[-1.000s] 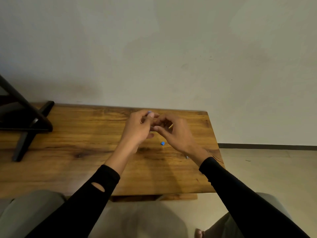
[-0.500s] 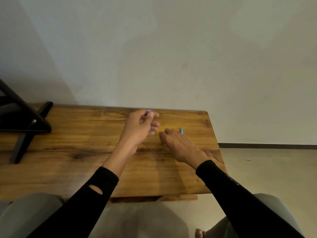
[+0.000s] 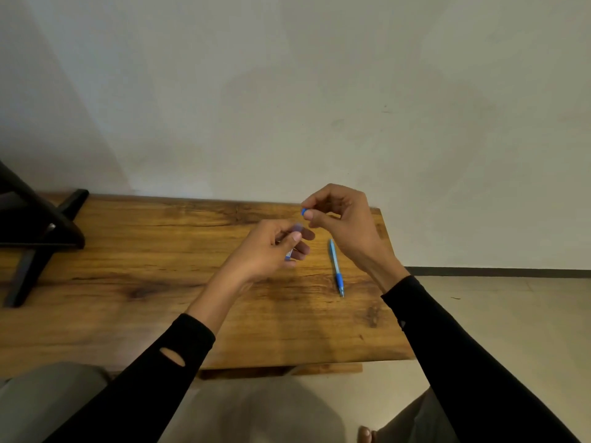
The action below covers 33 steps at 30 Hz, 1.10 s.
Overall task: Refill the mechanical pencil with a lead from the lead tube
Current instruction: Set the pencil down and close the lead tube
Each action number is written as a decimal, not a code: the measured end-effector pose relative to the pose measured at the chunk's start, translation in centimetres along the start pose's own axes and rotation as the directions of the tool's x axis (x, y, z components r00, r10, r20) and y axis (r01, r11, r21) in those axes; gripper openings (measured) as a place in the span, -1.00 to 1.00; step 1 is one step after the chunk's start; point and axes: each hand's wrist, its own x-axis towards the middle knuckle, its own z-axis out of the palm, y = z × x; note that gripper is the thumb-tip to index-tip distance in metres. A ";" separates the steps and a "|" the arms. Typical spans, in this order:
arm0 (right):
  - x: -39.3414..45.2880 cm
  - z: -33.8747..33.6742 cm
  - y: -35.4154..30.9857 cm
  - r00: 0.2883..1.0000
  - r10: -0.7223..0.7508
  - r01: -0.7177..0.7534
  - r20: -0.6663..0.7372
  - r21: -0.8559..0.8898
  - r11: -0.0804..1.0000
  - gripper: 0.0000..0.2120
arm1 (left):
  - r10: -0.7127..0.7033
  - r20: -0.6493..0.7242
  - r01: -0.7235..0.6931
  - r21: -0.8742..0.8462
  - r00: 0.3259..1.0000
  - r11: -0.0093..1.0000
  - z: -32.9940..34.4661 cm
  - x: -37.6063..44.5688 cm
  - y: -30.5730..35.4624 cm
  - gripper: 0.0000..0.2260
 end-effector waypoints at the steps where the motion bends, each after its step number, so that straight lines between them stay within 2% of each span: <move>1: -0.1 0.2 0.0 1.000 -0.006 0.006 0.022 -0.022 1.000 -0.92 | 0.004 0.009 -0.005 0.008 1.000 1.000 0.1 0.0 0.0 -0.77; 7: -0.3 -0.1 -0.5 0.996 0.005 -0.006 0.088 0.016 1.000 -0.93 | -0.012 0.023 0.011 0.030 1.000 0.999 0.1 -0.1 0.1 -0.77; 18: -0.2 -0.4 -0.4 0.985 0.074 -0.068 0.153 -0.048 0.997 -0.93 | -0.035 0.011 0.034 0.058 0.999 0.998 0.4 -0.1 -0.2 -0.77; 22: -0.3 -0.2 0.1 0.982 0.104 -0.097 0.158 -0.050 0.994 -0.91 | -0.037 0.034 0.032 0.136 0.999 0.990 0.4 -0.2 -0.1 -0.77; 29: -1.0 0.3 0.6 0.977 0.188 -0.201 0.101 0.132 0.971 -0.92 | -0.045 0.034 0.039 0.176 0.998 0.984 0.3 -0.3 0.1 -0.75; 33: -1.1 0.6 0.6 0.980 0.177 -0.179 0.086 0.015 0.984 -0.94 | -0.052 0.015 0.049 0.158 0.999 0.986 0.2 -0.3 -0.1 -0.77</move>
